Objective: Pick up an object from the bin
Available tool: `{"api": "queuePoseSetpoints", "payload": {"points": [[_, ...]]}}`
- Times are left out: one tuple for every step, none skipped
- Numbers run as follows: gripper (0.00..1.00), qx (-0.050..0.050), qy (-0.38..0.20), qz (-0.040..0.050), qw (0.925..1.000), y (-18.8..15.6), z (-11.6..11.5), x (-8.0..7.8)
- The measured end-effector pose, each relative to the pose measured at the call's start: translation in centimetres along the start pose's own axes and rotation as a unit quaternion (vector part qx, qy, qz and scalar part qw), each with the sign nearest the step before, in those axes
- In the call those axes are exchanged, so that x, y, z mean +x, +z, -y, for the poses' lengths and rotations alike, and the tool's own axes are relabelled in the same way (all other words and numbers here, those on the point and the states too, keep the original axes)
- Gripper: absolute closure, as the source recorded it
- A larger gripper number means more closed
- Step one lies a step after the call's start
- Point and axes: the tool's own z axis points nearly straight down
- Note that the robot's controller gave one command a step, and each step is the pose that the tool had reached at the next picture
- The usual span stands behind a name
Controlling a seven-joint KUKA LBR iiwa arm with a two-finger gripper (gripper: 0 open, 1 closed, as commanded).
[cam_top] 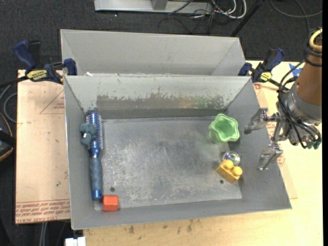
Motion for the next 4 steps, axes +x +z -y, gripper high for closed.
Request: {"api": "queuePoseSetpoints", "payload": {"points": [[0.00, -0.002, -0.030, -0.0055, 0.9995, 12.1, -3.5, 1.8], [0.00, -0.002, -0.062, -0.0013, 0.9981, 20.7, 2.3, -1.4], [1.00, 0.000, -0.064, -0.0008, 0.9980, 20.3, 2.2, -1.5], [1.00, 0.006, -0.309, 0.0043, 0.9511, 20.8, -5.2, -1.4]]}}
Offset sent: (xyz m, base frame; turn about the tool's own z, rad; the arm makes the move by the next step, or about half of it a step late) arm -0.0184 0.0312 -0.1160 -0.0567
